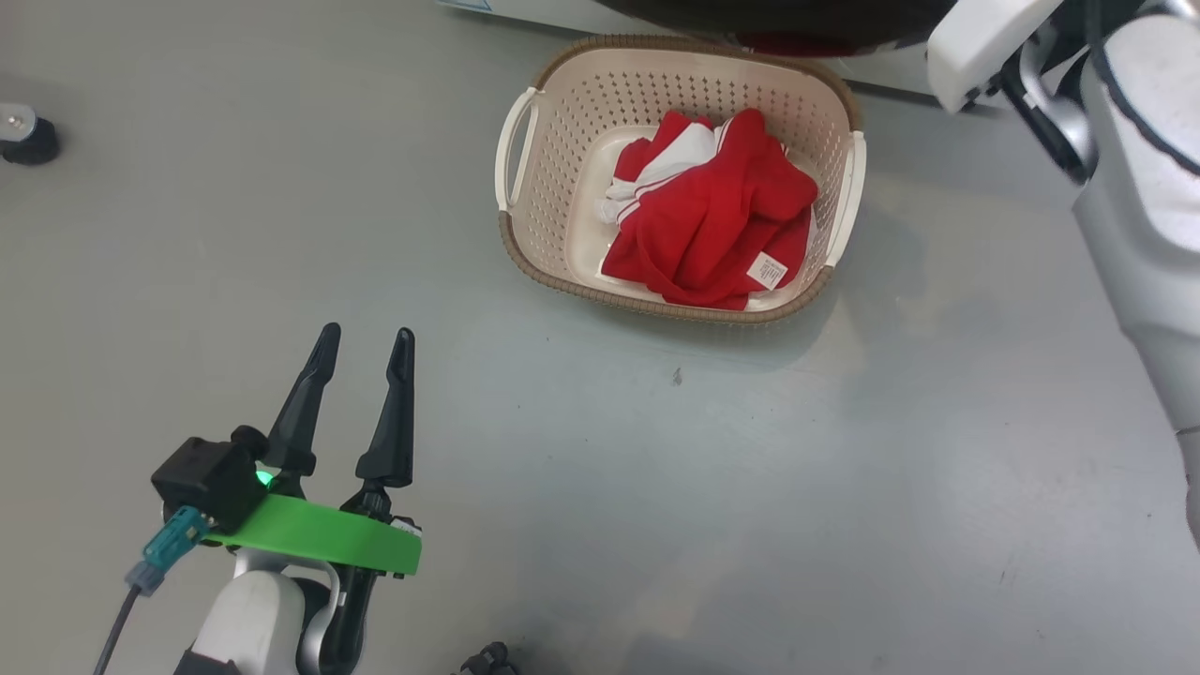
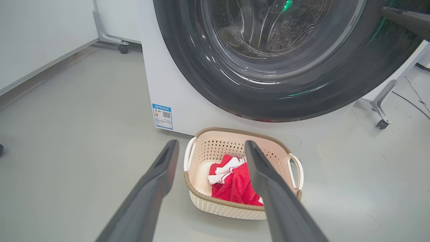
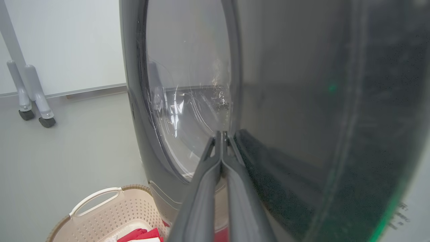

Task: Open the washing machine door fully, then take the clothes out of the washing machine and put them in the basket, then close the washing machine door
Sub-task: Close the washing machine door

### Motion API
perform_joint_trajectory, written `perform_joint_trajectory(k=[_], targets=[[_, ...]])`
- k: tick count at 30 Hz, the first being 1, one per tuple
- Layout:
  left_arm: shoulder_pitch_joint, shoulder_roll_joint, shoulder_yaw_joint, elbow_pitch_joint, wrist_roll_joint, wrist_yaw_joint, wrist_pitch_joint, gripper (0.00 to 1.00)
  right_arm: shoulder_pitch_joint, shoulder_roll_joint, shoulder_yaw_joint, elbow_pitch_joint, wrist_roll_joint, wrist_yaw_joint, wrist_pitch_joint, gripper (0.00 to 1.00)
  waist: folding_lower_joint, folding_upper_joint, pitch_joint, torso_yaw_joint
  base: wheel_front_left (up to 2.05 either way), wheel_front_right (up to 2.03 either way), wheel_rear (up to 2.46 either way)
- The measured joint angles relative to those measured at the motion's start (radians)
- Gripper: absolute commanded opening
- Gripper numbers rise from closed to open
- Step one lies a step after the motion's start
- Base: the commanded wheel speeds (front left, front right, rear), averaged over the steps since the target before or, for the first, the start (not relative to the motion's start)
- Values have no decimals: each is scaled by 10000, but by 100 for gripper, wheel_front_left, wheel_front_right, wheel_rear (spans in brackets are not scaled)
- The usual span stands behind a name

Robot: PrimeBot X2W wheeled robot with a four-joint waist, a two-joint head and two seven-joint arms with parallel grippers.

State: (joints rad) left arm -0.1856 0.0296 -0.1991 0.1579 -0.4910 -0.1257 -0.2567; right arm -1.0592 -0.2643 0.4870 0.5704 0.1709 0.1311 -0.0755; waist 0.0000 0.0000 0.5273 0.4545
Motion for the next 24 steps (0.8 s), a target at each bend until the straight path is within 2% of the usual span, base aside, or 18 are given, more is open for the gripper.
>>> perform_joint_trajectory(k=[4,9,19,24], targets=[[-197,-12,-288,-40,-222,0,0,100,-802,-192,-222,234,-211,-40,82,0,0,0,344,73,0,0,0],[-500,-33,-665,-46,-385,0,0,100,-1653,-581,-527,631,-550,-460,82,0,1,0,704,203,0,0,0],[-643,-61,-623,-17,-460,0,0,100,-2092,-115,-558,1327,-606,-913,-282,0,1,0,1057,448,0,0,0],[-807,-63,-424,115,-458,-2,0,100,-1729,-38,-456,1898,-476,-802,-713,0,0,0,805,389,0,0,0]])
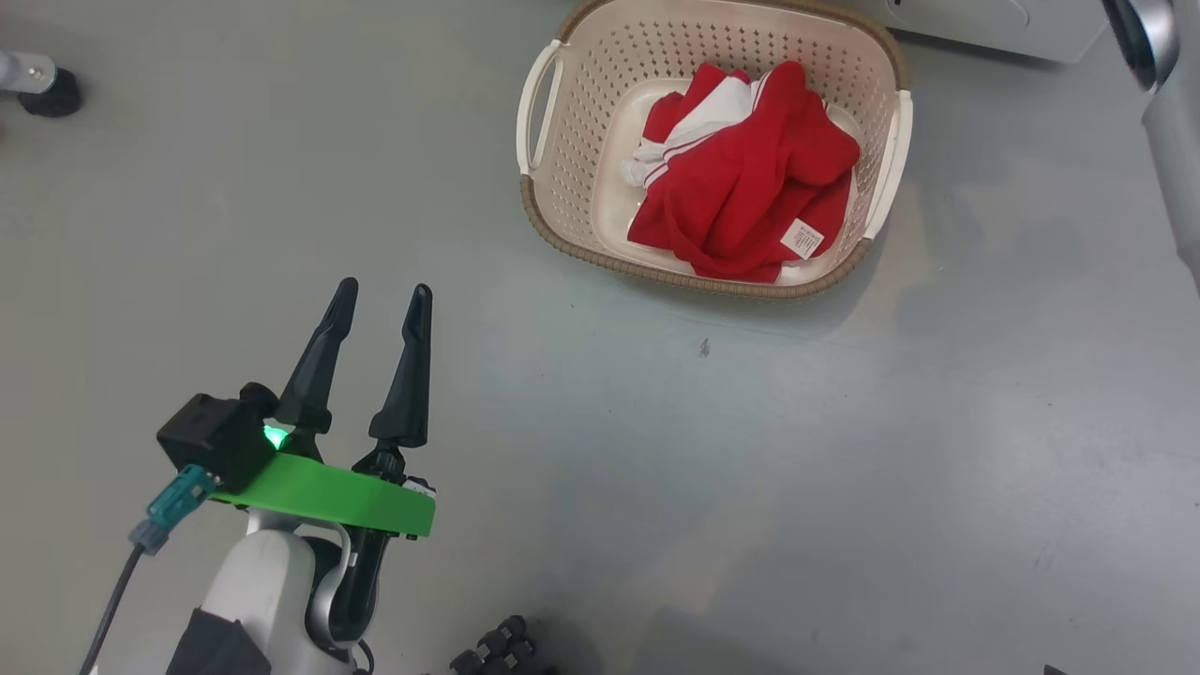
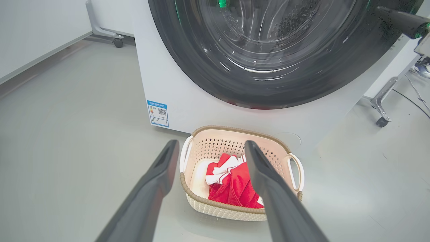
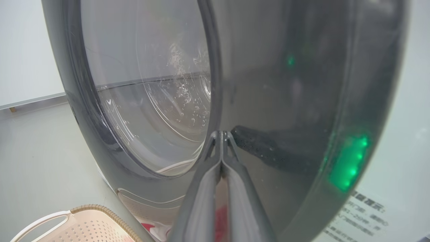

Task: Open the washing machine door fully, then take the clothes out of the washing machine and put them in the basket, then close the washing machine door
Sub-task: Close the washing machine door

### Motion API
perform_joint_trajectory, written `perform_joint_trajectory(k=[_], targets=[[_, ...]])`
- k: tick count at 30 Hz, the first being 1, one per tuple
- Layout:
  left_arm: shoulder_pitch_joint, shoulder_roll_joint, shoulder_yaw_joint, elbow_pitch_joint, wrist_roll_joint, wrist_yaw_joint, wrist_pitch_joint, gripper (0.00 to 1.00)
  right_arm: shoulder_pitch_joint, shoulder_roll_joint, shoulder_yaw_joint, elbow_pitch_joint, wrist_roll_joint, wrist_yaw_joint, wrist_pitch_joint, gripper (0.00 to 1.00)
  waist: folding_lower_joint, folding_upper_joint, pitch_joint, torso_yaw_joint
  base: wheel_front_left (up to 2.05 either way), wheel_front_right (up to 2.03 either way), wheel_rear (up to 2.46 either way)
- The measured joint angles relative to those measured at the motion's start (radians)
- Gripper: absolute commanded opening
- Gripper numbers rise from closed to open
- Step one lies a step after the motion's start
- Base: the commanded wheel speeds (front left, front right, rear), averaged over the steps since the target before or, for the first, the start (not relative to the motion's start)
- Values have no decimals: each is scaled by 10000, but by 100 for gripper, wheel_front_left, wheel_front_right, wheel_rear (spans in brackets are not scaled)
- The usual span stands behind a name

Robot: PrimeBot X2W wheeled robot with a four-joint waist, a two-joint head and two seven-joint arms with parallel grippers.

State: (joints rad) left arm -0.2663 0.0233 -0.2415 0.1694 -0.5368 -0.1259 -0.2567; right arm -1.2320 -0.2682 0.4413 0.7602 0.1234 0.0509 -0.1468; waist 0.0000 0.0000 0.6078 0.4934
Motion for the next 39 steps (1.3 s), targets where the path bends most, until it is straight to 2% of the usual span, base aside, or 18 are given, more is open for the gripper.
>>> perform_joint_trajectory(k=[7,22,23,24,25,26,33,39], targets=[[-23,-2,286,221,222,0,0,100,1290,491,-117,418,713,201,-767,0,0,0,-539,-152,0,0,0],[309,2,1110,679,1429,0,0,100,4009,1419,-600,823,1841,362,-1009,0,0,0,-2084,-871,0,0,0],[406,2,1166,721,1476,0,0,100,4221,1467,-648,853,1908,362,-1009,7,0,0,-2196,-959,0,0,0],[484,4,1248,765,1534,0,0,100,4417,1511,-700,869,1973,362,-1009,43,0,0,-2301,-1051,0,0,0],[553,15,1315,794,1555,0,0,100,4600,1551,-754,872,2033,362,-1009,96,0,0,-2402,-1150,0,0,0],[618,31,1384,809,1597,0,0,100,4774,1586,-815,874,2065,362,-1009,100,0,0,-2505,-1256,0,0,0],[892,100,1687,838,1810,0,0,100,5733,1684,-1386,431,2516,316,-1009,100,0,0,-3167,-2059,0,0,0],[1246,100,1802,872,1837,0,0,100,6648,1714,-1929,-211,2638,146,-1011,100,-1,0,-3670,-2742,0,0,0]])
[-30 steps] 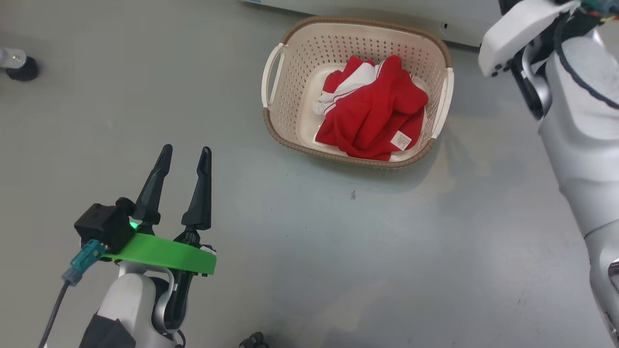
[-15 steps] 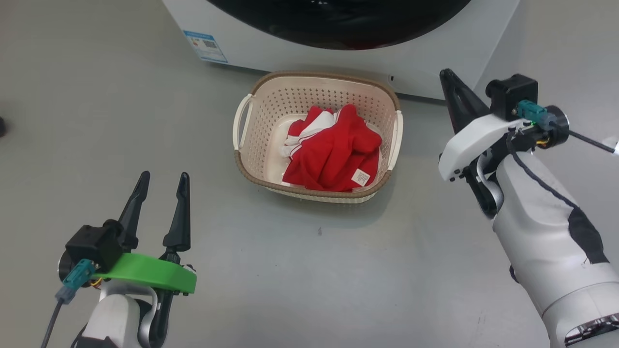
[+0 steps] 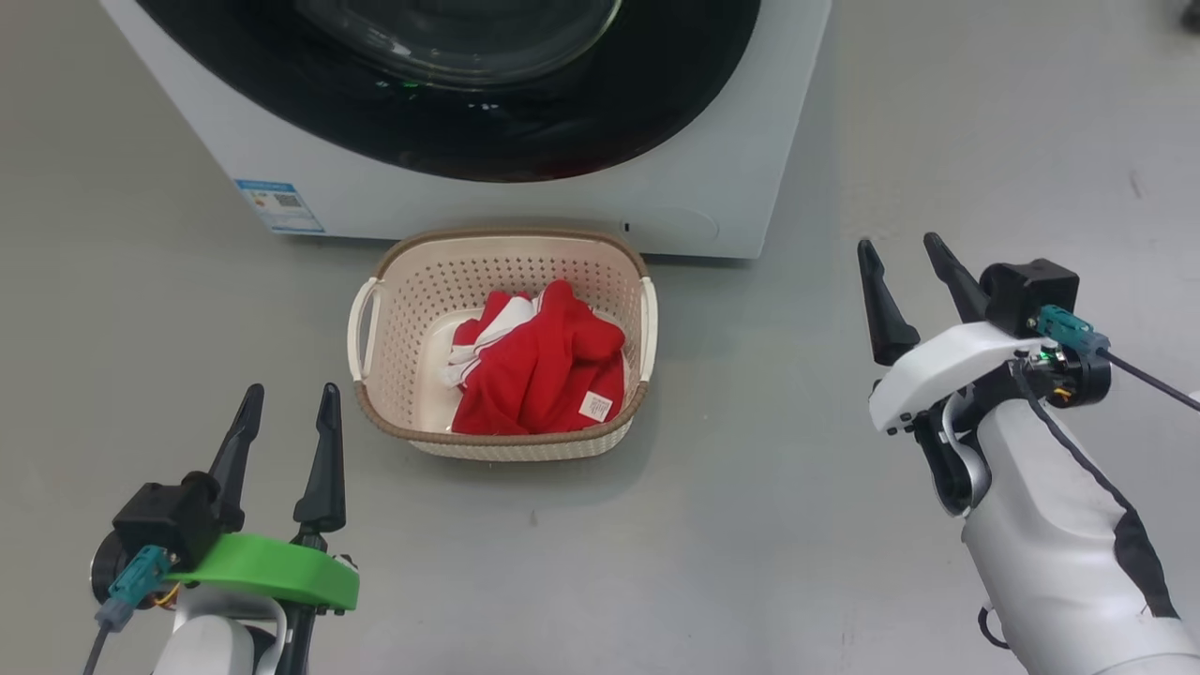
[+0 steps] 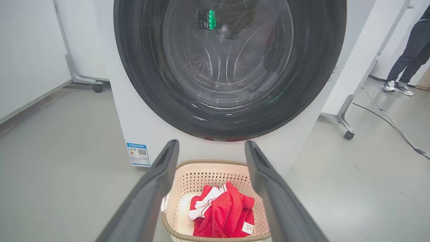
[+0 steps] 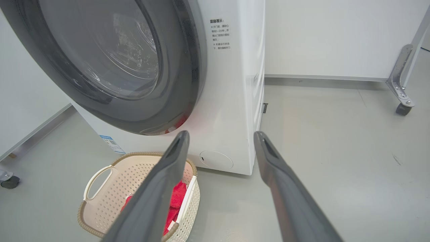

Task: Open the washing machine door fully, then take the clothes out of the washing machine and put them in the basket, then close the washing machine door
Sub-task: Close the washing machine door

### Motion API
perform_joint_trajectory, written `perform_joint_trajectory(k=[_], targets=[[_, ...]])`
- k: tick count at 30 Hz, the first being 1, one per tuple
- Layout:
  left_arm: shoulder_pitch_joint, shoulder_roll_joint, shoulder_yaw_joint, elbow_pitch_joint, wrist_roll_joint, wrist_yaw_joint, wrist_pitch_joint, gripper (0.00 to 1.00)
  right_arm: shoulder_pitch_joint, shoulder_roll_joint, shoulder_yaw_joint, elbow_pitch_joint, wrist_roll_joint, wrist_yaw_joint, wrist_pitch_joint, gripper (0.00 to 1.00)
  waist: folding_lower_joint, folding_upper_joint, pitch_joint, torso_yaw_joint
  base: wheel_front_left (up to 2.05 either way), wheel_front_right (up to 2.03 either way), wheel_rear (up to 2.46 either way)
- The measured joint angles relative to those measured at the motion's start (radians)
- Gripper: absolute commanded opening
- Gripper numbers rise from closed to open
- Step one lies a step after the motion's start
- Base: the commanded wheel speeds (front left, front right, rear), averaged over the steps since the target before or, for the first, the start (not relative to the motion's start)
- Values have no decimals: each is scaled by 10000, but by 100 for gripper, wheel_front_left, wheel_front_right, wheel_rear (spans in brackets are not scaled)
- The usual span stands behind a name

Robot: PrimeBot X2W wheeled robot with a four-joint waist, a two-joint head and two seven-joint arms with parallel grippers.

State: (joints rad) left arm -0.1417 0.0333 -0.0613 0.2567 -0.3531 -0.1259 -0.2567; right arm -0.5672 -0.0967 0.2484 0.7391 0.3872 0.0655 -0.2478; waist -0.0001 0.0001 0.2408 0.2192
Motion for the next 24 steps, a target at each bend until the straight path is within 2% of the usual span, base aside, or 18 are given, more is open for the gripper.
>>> perform_joint_trajectory(k=[11,24], targets=[[613,2,546,42,234,0,0,100,1422,29,-391,-1331,-268,-332,0,100,0,0,-816,-965,0,0,0],[1127,4,711,192,708,0,0,100,2967,159,-564,-2447,-746,-508,-2,100,0,0,-1578,-1621,0,0,0]])
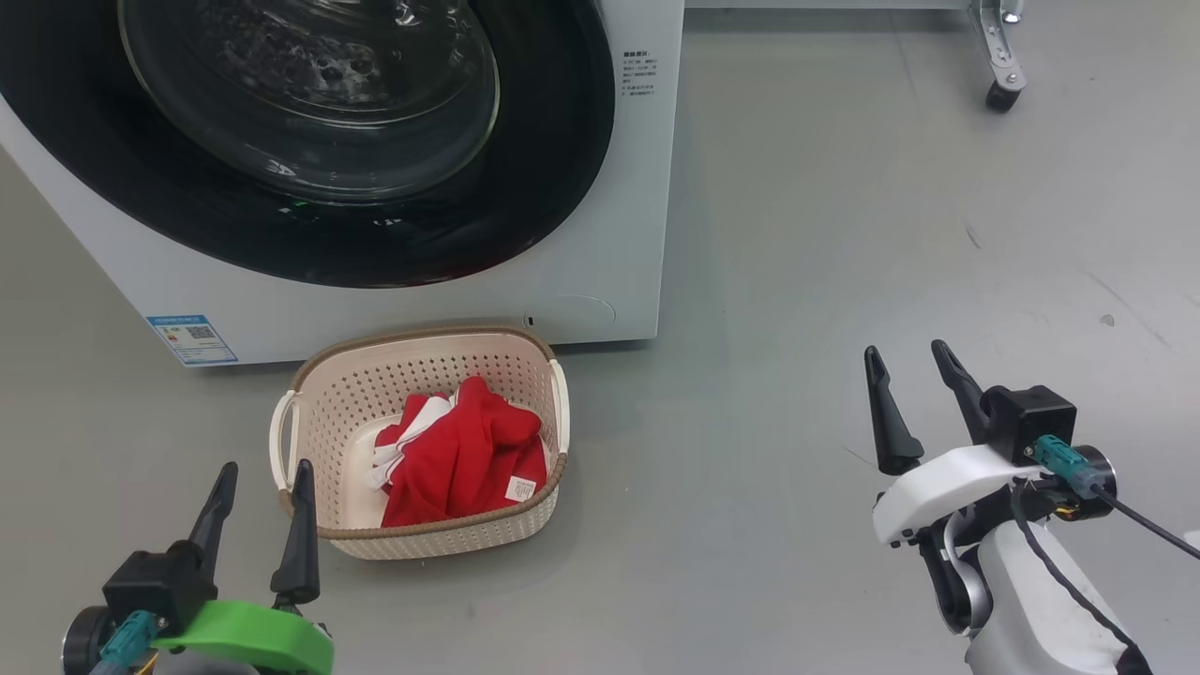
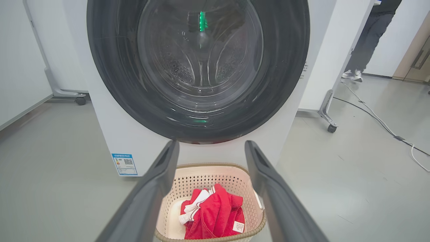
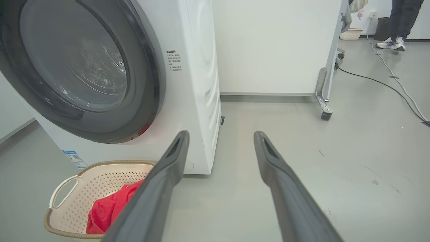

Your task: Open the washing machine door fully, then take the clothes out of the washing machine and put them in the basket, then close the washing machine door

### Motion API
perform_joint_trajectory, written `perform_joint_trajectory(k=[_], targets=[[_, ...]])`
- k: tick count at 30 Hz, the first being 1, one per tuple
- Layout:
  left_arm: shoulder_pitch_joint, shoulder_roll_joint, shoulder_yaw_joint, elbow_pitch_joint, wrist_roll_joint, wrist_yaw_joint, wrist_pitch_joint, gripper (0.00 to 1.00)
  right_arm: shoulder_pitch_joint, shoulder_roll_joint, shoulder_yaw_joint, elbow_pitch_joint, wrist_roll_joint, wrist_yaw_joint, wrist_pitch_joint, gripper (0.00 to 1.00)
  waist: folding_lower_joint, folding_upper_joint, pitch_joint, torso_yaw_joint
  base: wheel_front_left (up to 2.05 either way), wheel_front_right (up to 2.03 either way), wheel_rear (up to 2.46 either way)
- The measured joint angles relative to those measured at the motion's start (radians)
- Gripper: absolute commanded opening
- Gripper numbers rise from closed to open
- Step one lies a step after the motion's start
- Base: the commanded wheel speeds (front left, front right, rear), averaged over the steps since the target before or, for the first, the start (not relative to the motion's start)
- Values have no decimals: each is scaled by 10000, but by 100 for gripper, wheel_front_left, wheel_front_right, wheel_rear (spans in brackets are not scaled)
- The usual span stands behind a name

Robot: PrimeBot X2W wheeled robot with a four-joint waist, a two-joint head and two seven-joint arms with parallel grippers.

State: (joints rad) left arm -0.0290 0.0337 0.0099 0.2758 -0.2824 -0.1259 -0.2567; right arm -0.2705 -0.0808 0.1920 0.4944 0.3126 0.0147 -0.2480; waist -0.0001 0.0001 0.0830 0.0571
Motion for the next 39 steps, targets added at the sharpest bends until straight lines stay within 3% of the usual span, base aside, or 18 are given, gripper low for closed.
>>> perform_joint_trajectory(k=[16,39], targets=[[346,-2,355,-385,508,0,0,100,878,73,-234,-1262,-527,-268,0,100,0,0,-255,-138,0,0,0],[604,-2,399,-596,782,0,0,100,1570,186,-355,-1774,-686,-267,0,100,0,0,-321,-35,0,0,0]])
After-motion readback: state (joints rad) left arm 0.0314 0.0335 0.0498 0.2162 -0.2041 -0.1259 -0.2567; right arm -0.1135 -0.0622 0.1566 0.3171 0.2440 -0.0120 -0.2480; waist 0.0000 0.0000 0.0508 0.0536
